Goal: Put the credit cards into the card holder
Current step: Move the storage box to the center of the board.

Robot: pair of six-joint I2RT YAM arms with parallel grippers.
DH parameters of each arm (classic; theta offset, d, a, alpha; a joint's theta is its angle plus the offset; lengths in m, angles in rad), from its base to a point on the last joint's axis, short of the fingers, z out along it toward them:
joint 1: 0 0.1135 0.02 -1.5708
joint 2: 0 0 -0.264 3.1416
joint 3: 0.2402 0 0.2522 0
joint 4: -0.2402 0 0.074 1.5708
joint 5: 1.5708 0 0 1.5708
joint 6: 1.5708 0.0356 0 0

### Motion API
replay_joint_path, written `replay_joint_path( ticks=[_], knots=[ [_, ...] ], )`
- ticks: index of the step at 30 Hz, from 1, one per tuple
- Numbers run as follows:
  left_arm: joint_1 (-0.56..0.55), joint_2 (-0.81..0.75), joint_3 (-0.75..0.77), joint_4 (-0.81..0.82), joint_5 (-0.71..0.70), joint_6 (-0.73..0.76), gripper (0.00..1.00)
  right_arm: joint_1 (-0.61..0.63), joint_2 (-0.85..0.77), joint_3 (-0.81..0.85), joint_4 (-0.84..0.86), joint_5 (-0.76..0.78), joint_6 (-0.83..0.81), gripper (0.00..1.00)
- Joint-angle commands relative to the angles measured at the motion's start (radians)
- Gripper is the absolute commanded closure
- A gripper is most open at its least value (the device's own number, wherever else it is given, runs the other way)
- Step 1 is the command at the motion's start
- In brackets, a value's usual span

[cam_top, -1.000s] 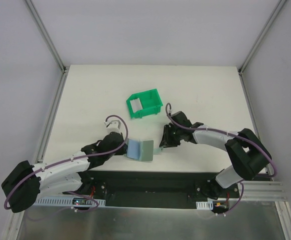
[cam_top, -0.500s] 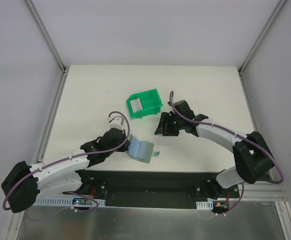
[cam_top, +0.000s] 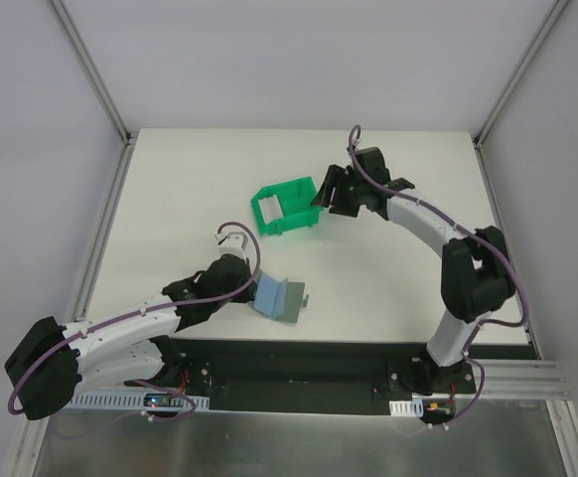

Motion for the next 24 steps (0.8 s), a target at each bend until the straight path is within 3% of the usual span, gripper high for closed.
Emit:
replay_joint_path(
  ticks=[1, 12, 16, 24],
  knots=[
    [-0.001, -0.018, 0.026, -0.013, -0.008, -0.005, 1.00, -0.027, 0.120, 0.153, -0.083, -0.020, -0.055, 0.37],
    [-0.001, -0.031, 0.019, -0.021, -0.006, -0.011, 1.00, -0.036, 0.312, 0.349, -0.163, 0.009, -0.157, 0.42],
    [0.000, -0.034, 0.022, -0.021, -0.006, -0.011, 1.00, -0.035, 0.321, 0.348, -0.170, 0.027, -0.187, 0.54],
    [0.000, -0.021, 0.031, -0.021, -0.003, -0.006, 1.00, -0.033, 0.300, 0.328, -0.175, 0.035, -0.237, 0.65]
  ],
)
